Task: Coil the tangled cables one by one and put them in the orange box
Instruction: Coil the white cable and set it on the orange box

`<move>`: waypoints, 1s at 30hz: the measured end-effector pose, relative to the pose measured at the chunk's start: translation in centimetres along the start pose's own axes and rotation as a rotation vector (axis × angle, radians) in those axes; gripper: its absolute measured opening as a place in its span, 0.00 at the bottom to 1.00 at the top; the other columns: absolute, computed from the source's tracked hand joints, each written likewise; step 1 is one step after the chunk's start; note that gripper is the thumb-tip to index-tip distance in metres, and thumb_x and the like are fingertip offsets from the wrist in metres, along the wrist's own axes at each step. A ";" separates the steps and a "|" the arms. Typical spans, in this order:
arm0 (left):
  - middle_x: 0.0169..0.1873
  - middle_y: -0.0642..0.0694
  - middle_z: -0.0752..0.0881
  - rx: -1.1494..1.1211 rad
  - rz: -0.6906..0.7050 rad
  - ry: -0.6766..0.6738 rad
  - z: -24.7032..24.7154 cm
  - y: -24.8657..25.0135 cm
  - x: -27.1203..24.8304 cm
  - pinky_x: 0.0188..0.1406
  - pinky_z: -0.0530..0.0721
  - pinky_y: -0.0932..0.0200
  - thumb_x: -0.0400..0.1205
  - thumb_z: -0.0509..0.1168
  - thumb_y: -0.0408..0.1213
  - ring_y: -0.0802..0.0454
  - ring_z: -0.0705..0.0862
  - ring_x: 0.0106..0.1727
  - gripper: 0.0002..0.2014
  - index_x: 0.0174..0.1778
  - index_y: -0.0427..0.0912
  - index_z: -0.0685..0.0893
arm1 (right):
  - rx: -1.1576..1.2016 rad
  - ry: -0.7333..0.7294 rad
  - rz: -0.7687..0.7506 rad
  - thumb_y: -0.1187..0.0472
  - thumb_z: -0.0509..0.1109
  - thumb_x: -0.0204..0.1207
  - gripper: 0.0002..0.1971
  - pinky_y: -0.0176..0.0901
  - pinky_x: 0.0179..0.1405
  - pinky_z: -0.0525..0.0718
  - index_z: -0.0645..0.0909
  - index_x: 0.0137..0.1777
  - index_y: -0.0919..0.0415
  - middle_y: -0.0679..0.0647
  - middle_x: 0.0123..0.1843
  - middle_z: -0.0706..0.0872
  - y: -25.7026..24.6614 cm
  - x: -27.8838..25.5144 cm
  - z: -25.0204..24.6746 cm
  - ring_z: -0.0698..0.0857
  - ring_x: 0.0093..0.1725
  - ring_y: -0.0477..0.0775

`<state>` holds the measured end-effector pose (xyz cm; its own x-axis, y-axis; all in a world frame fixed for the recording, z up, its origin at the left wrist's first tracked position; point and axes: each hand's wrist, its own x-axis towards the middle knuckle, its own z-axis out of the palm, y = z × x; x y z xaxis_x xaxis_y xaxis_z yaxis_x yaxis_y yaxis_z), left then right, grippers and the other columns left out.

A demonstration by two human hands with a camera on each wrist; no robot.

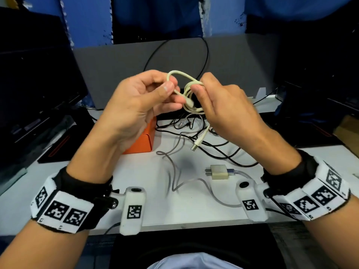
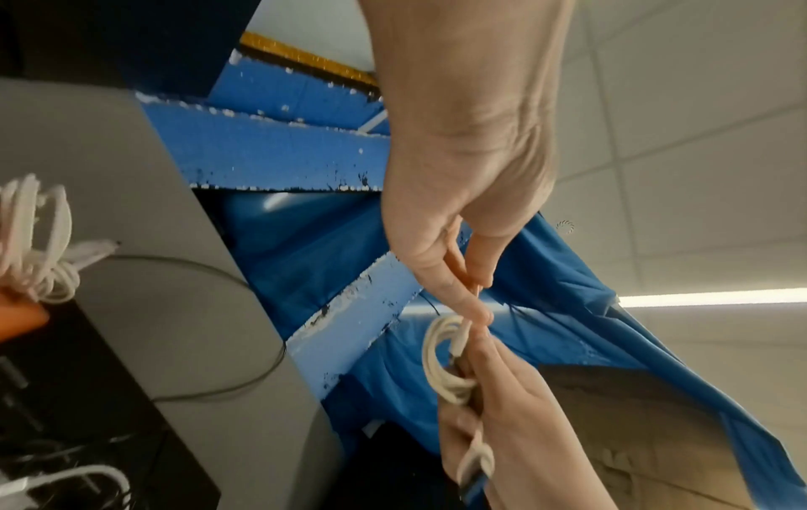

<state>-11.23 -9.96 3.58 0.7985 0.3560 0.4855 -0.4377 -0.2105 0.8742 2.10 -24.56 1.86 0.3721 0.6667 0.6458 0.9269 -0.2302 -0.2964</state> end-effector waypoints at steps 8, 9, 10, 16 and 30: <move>0.43 0.48 0.87 0.630 0.349 0.138 1.6 -1.9 -0.4 0.40 0.86 0.60 0.83 0.74 0.35 0.53 0.86 0.38 0.04 0.48 0.40 0.87 | 0.329 0.068 0.116 0.46 0.54 0.93 0.20 0.64 0.43 0.86 0.73 0.45 0.59 0.51 0.35 0.80 0.1 0.3 1.3 0.83 0.38 0.56; 0.43 0.52 0.84 0.740 0.380 0.168 1.6 -2.0 -0.4 0.38 0.81 0.63 0.83 0.75 0.37 0.52 0.83 0.37 0.05 0.46 0.42 0.86 | 0.356 0.057 0.127 0.47 0.55 0.93 0.20 0.64 0.42 0.88 0.74 0.44 0.60 0.51 0.35 0.80 0.1 0.3 1.3 0.84 0.38 0.56; 0.43 0.54 0.82 0.803 0.387 0.199 1.6 -2.1 -0.4 0.38 0.79 0.63 0.82 0.75 0.40 0.52 0.81 0.37 0.06 0.45 0.43 0.85 | 0.383 0.044 0.133 0.48 0.55 0.93 0.20 0.60 0.39 0.89 0.74 0.43 0.59 0.50 0.35 0.79 0.0 0.3 1.3 0.84 0.37 0.53; 0.57 0.49 0.85 0.677 0.215 0.089 1.5 -2.0 -0.3 0.56 0.87 0.50 0.79 0.69 0.39 0.55 0.86 0.55 0.17 0.63 0.48 0.79 | 0.532 -0.061 0.034 0.52 0.56 0.94 0.18 0.35 0.29 0.78 0.76 0.43 0.57 0.44 0.32 0.79 -1.1 -0.2 1.0 0.80 0.30 0.41; 0.37 0.51 0.82 0.495 0.066 -0.206 1.1 -1.2 -0.6 0.31 0.77 0.72 0.94 0.53 0.41 0.58 0.81 0.33 0.14 0.63 0.36 0.80 | 0.257 -0.089 0.002 0.47 0.54 0.92 0.18 0.56 0.43 0.81 0.73 0.39 0.46 0.49 0.36 0.80 -0.9 0.0 0.0 0.82 0.39 0.49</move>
<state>-10.71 -10.94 2.18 0.8623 0.1521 0.4830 -0.2821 -0.6479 0.7076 1.28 -24.41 2.13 0.3575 0.7289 0.5838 0.8790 -0.0516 -0.4740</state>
